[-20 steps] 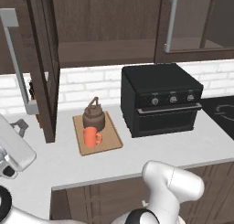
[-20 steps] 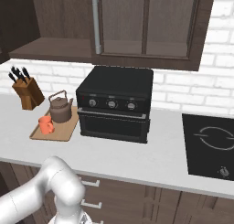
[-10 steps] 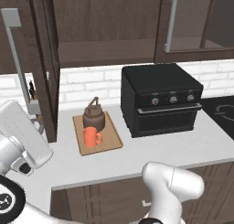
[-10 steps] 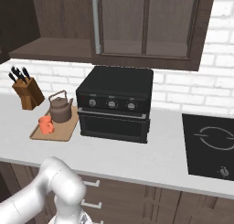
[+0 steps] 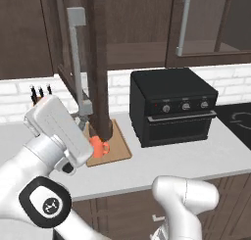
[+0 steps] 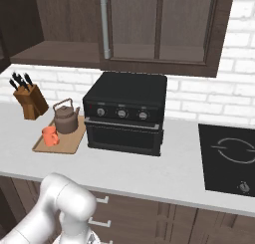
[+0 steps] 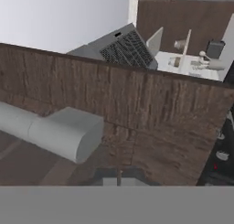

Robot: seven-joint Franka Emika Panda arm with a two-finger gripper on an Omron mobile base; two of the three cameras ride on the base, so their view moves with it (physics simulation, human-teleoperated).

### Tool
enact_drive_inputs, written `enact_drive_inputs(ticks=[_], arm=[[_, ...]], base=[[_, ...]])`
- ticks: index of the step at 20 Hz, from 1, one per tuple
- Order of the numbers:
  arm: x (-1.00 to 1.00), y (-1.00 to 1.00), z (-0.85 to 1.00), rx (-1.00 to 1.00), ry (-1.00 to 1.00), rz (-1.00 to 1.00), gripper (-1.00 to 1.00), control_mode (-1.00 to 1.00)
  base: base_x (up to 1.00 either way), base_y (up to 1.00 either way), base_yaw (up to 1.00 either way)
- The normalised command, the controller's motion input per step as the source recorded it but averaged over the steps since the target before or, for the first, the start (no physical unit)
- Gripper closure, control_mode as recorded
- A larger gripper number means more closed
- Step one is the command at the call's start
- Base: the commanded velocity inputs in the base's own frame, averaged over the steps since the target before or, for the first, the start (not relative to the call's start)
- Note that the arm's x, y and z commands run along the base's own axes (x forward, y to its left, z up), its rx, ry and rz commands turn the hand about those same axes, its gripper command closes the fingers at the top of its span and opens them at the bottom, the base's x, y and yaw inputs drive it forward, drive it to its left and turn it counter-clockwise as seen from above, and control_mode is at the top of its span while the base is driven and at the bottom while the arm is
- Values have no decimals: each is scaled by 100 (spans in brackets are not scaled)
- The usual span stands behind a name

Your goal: Pick the kettle from the counter and place it on the tray. Then pick the mug from the cabinet and place it on the tray. Then close the cabinet doors.

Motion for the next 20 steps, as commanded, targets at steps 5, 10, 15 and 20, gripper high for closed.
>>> enact_drive_inputs(ticks=[5,10,15,20], arm=[[0,-93,26,0,-22,0,100,-100],[11,-92,42,9,-15,2,100,-100],[46,-66,40,15,-11,1,100,-100],[60,-35,41,13,-16,1,100,-100]], base=[[0,0,0],[0,0,0],[0,0,0],[0,0,0]])
